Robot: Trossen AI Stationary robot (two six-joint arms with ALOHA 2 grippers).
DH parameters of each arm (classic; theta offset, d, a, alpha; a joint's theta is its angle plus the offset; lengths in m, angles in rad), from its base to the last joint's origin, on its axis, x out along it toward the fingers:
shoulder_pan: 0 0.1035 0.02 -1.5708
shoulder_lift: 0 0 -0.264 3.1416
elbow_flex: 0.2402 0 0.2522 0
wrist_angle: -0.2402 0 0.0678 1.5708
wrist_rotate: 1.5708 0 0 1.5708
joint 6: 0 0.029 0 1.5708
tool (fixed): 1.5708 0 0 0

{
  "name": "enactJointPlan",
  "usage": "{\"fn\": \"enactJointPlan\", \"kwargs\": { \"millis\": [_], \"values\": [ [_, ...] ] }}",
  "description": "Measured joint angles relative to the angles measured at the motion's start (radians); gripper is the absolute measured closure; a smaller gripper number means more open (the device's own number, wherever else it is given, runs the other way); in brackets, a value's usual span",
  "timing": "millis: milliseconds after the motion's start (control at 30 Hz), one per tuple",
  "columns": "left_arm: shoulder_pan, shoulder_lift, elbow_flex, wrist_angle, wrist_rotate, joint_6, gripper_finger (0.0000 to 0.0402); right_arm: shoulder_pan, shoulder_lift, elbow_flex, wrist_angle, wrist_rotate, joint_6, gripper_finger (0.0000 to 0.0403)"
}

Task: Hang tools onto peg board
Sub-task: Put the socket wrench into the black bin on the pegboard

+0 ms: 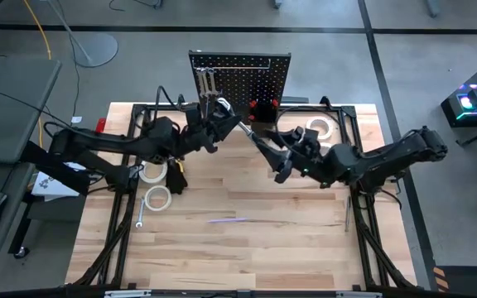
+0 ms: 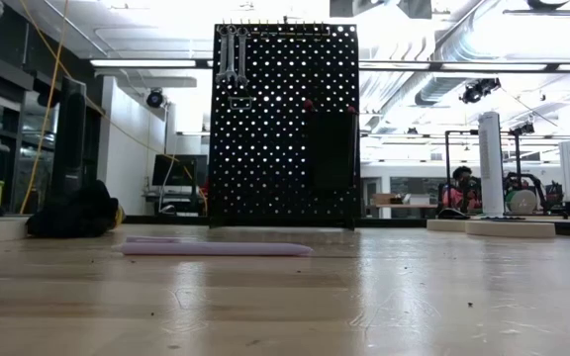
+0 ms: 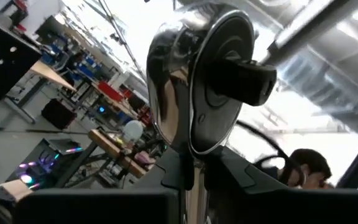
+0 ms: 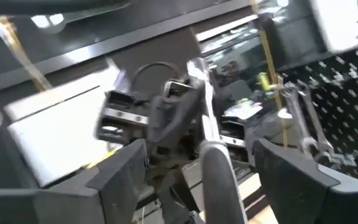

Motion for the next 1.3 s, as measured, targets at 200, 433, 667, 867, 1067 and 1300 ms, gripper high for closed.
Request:
{"fn": "enactJointPlan", "kwargs": {
  "millis": [200,433,667,867,1067,1300],
  "values": [
    [0.060,-0.034,0.001,-0.273,0.243,-0.037,0.0367,0.009,-0.084,0.001,-0.267,-0.160,0.052,0.0114],
    [0.058,0.018,0.062,-0.601,0.439,-0.008,0.0367,-0.033,-0.065,0.001,-0.470,-0.362,0.190,0.0113],
    [0.040,0.046,0.116,-0.562,0.410,0.073,0.0367,-0.067,-0.013,0.000,-0.480,-0.422,0.257,0.0112],
    [0.040,0.052,0.120,-0.574,0.402,0.090,0.0367,-0.092,0.000,0.000,-0.474,-0.410,0.306,0.0124],
    [0.039,0.050,0.122,-0.572,0.374,0.100,0.0367,-0.100,0.002,-0.001,-0.464,-0.398,0.303,0.0190],
    [0.038,0.058,0.122,-0.552,0.367,0.113,0.0367,-0.112,0.040,-0.001,-0.428,-0.394,0.307,0.0252]
  ]
}}
